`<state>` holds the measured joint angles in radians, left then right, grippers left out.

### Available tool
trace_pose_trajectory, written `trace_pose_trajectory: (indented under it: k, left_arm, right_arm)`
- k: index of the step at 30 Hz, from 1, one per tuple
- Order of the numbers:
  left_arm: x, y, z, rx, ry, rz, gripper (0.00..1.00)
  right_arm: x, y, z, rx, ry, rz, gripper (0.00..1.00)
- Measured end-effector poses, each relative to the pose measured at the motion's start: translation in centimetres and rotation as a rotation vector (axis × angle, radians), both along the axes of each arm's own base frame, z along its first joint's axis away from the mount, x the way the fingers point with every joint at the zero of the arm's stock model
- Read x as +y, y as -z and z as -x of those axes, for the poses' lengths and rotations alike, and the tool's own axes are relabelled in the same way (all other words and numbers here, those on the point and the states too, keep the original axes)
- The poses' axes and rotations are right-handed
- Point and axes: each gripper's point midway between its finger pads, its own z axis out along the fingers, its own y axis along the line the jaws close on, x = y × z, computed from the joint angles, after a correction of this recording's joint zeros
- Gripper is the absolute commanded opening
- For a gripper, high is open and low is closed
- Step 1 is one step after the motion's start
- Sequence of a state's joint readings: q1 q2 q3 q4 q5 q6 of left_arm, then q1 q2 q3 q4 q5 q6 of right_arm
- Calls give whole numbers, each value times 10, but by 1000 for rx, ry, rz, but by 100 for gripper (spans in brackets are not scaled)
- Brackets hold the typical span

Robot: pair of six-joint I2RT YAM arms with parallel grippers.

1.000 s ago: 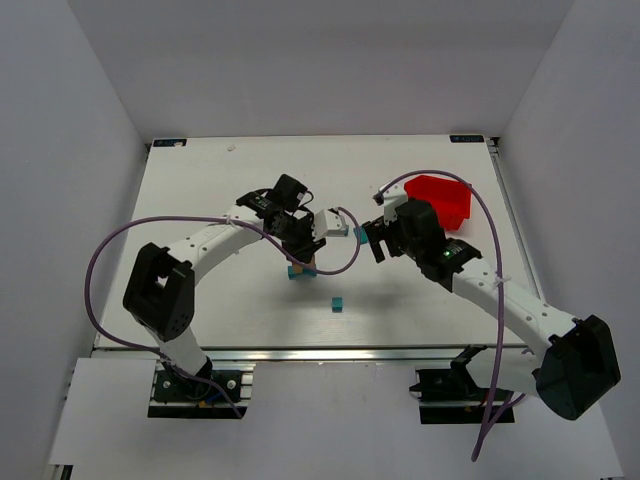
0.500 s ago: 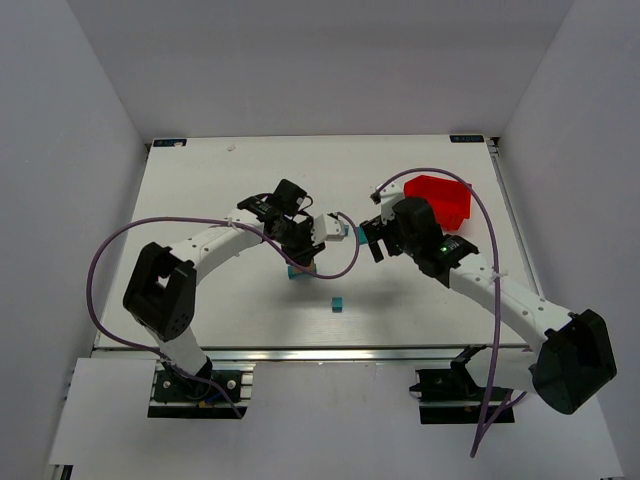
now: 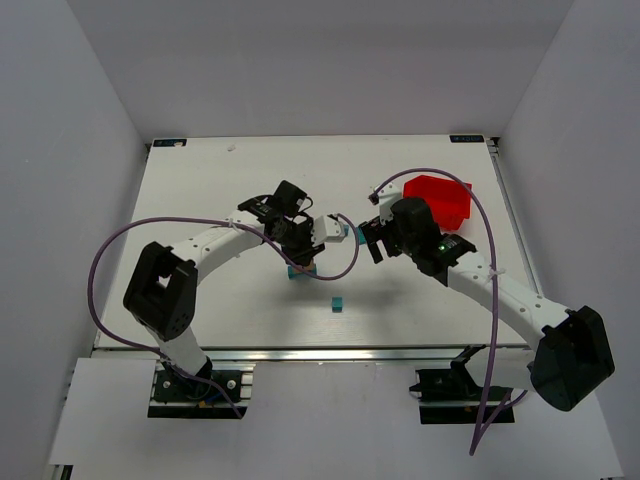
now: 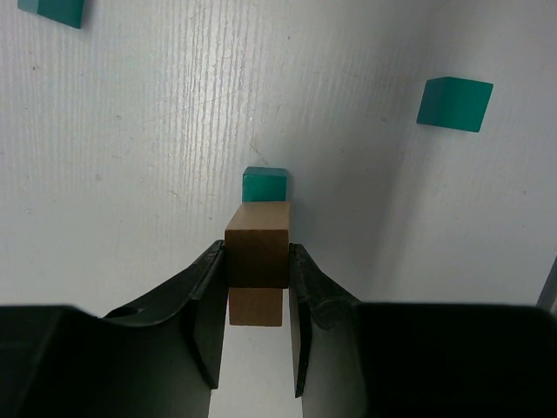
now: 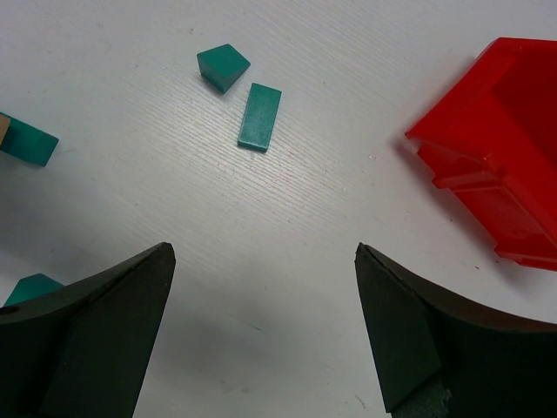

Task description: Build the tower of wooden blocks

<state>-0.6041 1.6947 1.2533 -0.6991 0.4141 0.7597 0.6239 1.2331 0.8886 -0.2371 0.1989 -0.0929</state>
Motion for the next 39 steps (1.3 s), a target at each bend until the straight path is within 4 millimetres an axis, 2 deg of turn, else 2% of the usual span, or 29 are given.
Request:
trace_pose_trajectory:
  k: [23,28,30,39]
  left_arm:
    - [7,17,0,-7,14,-39,7]
    - [6,17,0,-9,16,-38,14]
    - [6,17,0,-9,16,-38,22]
    - [6,17,0,-9,17,-39,42]
  right_arm:
    - [4,-2,-3,1,-13,0,89]
    - [4,-2,-2,2,-19,1,89]
    - [4,-2,-2,2,-20,2,89]
    - [4,-2,-2,0,-23,5,89]
